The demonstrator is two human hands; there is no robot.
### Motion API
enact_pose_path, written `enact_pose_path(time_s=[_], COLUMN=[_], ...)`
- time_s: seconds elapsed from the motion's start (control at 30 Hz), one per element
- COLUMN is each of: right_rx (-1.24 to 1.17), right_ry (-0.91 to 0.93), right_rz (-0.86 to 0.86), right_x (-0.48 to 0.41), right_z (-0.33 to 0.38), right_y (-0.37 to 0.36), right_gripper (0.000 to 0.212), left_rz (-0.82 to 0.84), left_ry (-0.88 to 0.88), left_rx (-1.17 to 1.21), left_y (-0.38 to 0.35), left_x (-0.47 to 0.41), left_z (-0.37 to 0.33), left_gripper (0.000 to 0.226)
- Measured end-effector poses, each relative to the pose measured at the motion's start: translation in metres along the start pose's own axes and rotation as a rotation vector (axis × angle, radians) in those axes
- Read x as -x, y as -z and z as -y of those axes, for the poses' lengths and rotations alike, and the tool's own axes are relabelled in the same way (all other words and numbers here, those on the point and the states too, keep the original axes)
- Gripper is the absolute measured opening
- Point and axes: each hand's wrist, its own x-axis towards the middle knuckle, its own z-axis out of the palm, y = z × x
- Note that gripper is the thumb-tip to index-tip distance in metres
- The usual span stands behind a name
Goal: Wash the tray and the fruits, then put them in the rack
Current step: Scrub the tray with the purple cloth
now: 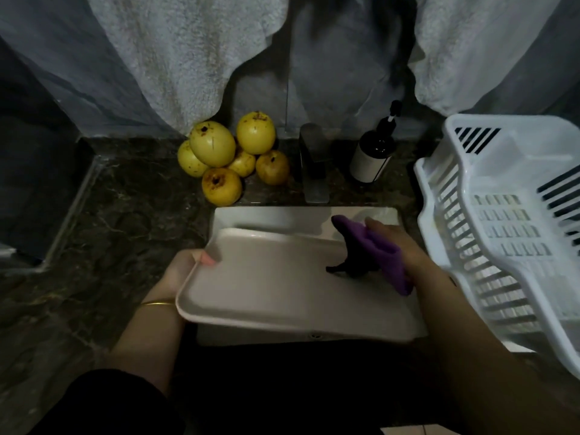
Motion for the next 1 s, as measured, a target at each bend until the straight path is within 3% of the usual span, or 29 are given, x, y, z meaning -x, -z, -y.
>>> enact_pose_path(time_s=[0.07, 0.13, 0.3, 0.47, 0.53, 0.6, 0.67, 0.7, 0.77, 0.83, 1.0], right_rx=[0.105, 0.279, 0.495, 0.554, 0.617, 0.655, 0.675, 0.651, 0.55, 0.473, 0.582], right_ry=[-0.014, -0.006, 0.178, 0.513, 0.659, 0.719, 0.76, 0.789, 0.831, 0.839, 0.931], right_rz=[-0.034, -0.162, -0.321, -0.196, -0.163, -0.105, -0.032, 0.016, 0.124, 0.205, 0.078], right_x=[-0.002, -0.004, 0.0, 0.014, 0.02, 0.025, 0.031, 0.034, 0.039, 0.042, 0.032], right_z=[-0.002, -0.008, -0.015, 0.012, 0.024, 0.03, 0.031, 0.032, 0.031, 0.026, 0.015], right_y=[-0.009, -0.027, -0.084, -0.131, -0.146, -0.155, -0.158, -0.157, -0.153, -0.146, -0.123], right_gripper=[0.047, 0.055, 0.042, 0.057, 0.063, 0.067, 0.068, 0.066, 0.057, 0.047, 0.042], left_rz=[0.012, 0.008, 0.088, 0.269, 0.34, 0.355, 0.321, 0.317, 0.268, 0.262, 0.319], left_ry=[-0.018, -0.04, -0.236, -0.298, -0.315, -0.331, -0.32, -0.313, -0.282, -0.234, -0.132], left_rx=[0.04, 0.098, 0.138, 0.206, 0.246, 0.254, 0.257, 0.255, 0.26, 0.287, 0.319], left_y=[-0.003, -0.004, -0.002, -0.012, -0.017, -0.018, -0.016, -0.014, -0.007, -0.002, 0.0], left_x=[-0.003, -0.009, -0.027, -0.031, -0.031, -0.032, -0.035, -0.037, -0.042, -0.046, -0.045], left_z=[0.002, 0.002, 0.009, 0.008, 0.007, 0.006, 0.005, 0.005, 0.006, 0.009, 0.012], left_gripper=[0.035, 0.062, 0.062, 0.039, 0.05, 0.027, 0.024, 0.037, 0.089, 0.121, 0.134])
